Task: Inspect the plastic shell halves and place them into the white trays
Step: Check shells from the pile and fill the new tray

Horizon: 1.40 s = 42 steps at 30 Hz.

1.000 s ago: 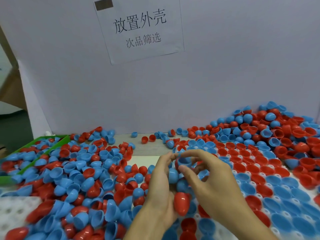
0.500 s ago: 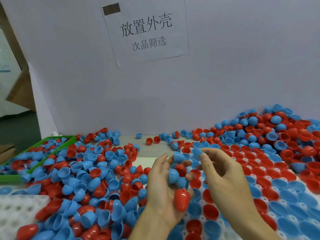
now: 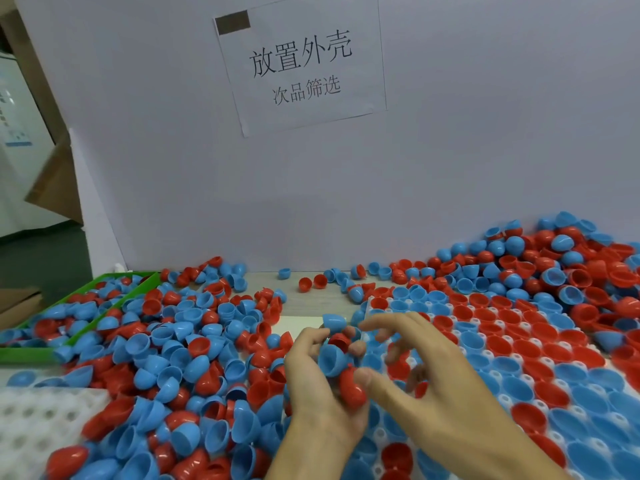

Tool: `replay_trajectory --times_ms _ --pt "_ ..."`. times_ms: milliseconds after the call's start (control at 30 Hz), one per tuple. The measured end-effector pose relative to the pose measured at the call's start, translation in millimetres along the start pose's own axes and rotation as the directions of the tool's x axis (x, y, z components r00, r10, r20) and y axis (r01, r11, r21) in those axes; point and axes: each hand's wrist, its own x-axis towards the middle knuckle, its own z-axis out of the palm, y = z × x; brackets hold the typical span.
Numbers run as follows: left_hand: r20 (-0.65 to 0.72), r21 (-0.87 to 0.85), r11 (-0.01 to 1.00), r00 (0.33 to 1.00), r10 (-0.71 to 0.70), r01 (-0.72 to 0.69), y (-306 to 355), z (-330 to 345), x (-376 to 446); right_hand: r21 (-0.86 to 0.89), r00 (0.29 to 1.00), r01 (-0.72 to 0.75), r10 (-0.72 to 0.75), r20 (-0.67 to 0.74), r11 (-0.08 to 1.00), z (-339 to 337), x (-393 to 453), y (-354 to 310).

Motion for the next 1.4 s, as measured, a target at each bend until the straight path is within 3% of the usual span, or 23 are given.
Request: replay_trajectory --times_ms 100,267,400,567,700,767,833,933,1167,1333,1400 --pt "-0.055 0.006 0.999 0.997 0.053 -0.053 0.8 -2.0 0.3 -0.059 0.981 -0.089 0.098 0.171 0.994 2.9 0.8 -1.8" --pt "-0.007 -0.090 0.996 1.000 0.012 -0.012 2.8 -4.2 2.8 0.108 0.980 -0.194 0.189 0.059 0.975 12.0 1.2 -3.9" --pt "0.016 -0.149 0.989 0.999 0.028 -0.025 7.8 -8.3 7.8 0.354 0.942 -0.333 0.329 0.074 0.874 9.8 3.1 -3.0" --pt "0.000 -0.251 0.967 0.999 0.043 -0.042 9.3 -7.5 8.5 0.460 0.939 -0.304 0.345 -0.004 0.834 7.0 4.7 -2.6" --pt "-0.040 -0.141 0.987 0.996 0.076 -0.081 6.1 -4.9 7.0 0.469 0.958 -0.208 0.276 -0.079 0.858 8.2 3.4 -3.2" --pt "-0.080 -0.031 0.994 0.992 0.102 -0.105 1.4 -3.4 6.9 0.388 0.978 -0.129 0.181 -0.100 0.913 12.0 1.1 -5.0" --pt "-0.103 0.077 0.993 0.990 0.098 -0.091 -4.3 -3.1 7.2 0.175 0.992 -0.046 0.066 -0.108 0.984 16.2 0.8 -7.4" --pt "-0.096 0.199 0.978 0.992 0.080 -0.059 -12.8 -2.8 5.4 0.004 0.988 0.040 -0.039 -0.148 0.999 19.7 2.3 -8.2" --pt "-0.130 0.131 0.991 0.991 0.022 -0.005 -13.8 1.3 4.7 -0.025 0.970 0.111 -0.114 -0.215 0.993 28.2 3.4 -1.8" --pt "-0.093 0.076 0.997 0.995 -0.024 0.031 -13.8 -1.5 5.4 -0.327 0.938 0.130 -0.223 -0.266 0.936 28.6 5.0 1.7" --pt "-0.016 0.039 0.999 0.999 -0.035 0.036 -10.5 -4.6 6.4 -0.203 0.936 0.086 -0.149 -0.319 0.975 25.5 4.5 3.9"
